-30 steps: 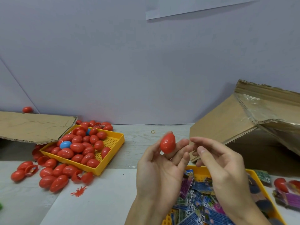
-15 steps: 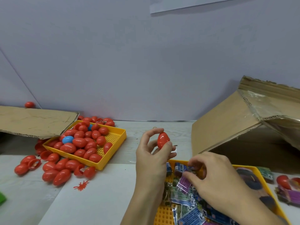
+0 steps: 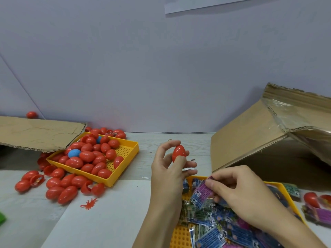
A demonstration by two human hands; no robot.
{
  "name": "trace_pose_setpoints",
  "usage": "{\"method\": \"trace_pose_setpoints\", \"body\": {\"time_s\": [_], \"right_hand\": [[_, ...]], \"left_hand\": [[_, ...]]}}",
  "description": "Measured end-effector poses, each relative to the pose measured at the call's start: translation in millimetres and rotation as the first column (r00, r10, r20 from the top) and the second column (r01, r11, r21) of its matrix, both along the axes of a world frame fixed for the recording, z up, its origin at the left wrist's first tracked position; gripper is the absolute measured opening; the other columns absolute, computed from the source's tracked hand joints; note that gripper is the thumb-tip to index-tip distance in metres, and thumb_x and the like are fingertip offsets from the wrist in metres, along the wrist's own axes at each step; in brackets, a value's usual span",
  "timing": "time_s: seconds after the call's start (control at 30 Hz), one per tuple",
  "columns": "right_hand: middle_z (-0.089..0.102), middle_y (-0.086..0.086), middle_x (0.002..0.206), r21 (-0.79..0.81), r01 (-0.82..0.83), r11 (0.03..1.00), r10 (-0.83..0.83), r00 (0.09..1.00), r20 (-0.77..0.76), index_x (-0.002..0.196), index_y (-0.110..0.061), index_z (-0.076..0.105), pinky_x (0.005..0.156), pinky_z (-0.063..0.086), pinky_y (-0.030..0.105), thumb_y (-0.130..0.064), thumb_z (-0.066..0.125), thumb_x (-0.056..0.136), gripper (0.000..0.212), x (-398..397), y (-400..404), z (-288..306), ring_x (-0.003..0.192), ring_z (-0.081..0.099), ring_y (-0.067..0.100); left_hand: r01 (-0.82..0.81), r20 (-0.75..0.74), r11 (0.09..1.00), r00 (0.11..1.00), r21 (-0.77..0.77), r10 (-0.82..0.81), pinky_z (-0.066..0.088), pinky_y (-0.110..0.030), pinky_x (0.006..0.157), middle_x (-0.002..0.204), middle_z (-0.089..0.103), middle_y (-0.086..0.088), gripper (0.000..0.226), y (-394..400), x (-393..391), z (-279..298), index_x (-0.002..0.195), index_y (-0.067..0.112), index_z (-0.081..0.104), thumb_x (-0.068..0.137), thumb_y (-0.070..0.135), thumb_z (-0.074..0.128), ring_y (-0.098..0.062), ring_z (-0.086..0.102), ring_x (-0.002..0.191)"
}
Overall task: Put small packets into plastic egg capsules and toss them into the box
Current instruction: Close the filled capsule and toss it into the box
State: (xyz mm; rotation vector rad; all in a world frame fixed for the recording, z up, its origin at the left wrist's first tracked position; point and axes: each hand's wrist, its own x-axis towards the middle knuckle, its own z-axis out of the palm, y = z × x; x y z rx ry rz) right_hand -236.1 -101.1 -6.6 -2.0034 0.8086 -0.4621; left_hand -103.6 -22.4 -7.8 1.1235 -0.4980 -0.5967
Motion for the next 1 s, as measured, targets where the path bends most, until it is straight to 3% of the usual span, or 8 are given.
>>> {"method": "trace_pose_setpoints", "body": {"time_s": [0.07, 0.17, 0.37, 0.63, 0.83, 1.0], "right_hand": [[0.07, -0.011, 0.065, -0.027, -0.025, 0.999, 0.024, 0.999, -0.045, 0.075, -0.031, 0.076, 0.058, 0.047, 0.01, -0.035, 0.061, 0.091, 0.022, -1, -1, -1, 0.066, 0.065, 0.0], [0.07, -0.022, 0.078, -0.136, -0.034, 0.99, 0.021, 0.995, -0.095, 0.08, -0.043, 0.075, 0.069, 0.048, 0.013, -0.04, 0.061, 0.09, 0.018, 2, 0, -5, 0.079, 0.061, -0.006], [0.063, -0.025, 0.091, -0.266, 0.062, 0.962, -0.07, 0.997, -0.021, 0.095, -0.036, 0.075, 0.069, 0.041, 0.001, -0.032, 0.063, 0.09, 0.013, 4, -4, -12, 0.094, 0.047, -0.02], [0.059, -0.028, 0.1, -0.167, 0.086, 0.982, -0.072, 0.993, 0.089, 0.097, -0.041, 0.07, 0.07, 0.039, -0.001, -0.031, 0.059, 0.092, 0.016, 4, -5, -11, 0.096, 0.044, -0.024], [0.069, -0.032, 0.085, -0.027, 0.213, 0.977, -0.196, 0.936, 0.291, 0.09, -0.036, 0.075, 0.067, 0.04, -0.005, -0.025, 0.067, 0.087, 0.014, 1, -6, -11, 0.088, 0.059, -0.018], [0.074, -0.015, 0.076, 0.106, 0.176, 0.979, -0.201, 0.926, 0.318, 0.086, -0.03, 0.074, 0.061, 0.052, 0.008, -0.021, 0.071, 0.082, 0.01, 1, -6, -8, 0.073, 0.07, -0.001]], "left_hand": [[0.002, -0.005, 1.0, 1.0, 0.004, -0.002, 0.055, -0.026, 0.061, 0.088, 0.071, -0.005, 0.03, 0, 0, 0, 0.095, 0.027, 0.069, 0.093, 0.001, 0.056, -0.021, 0.069, 0.07], [0.009, -0.012, 1.0, 1.0, 0.013, -0.009, 0.055, -0.026, 0.06, 0.086, 0.071, -0.004, 0.027, 0, 0, -1, 0.099, 0.025, 0.068, 0.093, 0.001, 0.056, -0.022, 0.069, 0.069], [0.017, -0.07, 1.0, 0.997, 0.012, -0.016, 0.057, -0.029, 0.06, 0.082, 0.07, -0.005, 0.024, -1, -1, 0, 0.101, 0.02, 0.066, 0.094, 0.0, 0.055, -0.025, 0.068, 0.067], [0.024, -0.094, 1.0, 0.995, 0.004, -0.023, 0.056, -0.029, 0.06, 0.078, 0.072, -0.003, 0.025, -1, 0, 0, 0.099, 0.02, 0.067, 0.094, 0.0, 0.054, -0.025, 0.067, 0.067], [0.09, -0.14, 0.995, 0.986, -0.045, -0.095, 0.053, -0.033, 0.055, 0.073, 0.062, -0.006, 0.029, 1, -3, 3, 0.086, 0.02, 0.063, 0.091, -0.003, 0.046, -0.021, 0.057, 0.058], [0.092, -0.06, 0.995, 0.994, 0.049, -0.089, 0.047, -0.031, 0.051, 0.073, 0.057, -0.004, 0.034, 0, -2, 3, 0.075, 0.028, 0.062, 0.088, -0.002, 0.052, -0.018, 0.049, 0.053]]}}
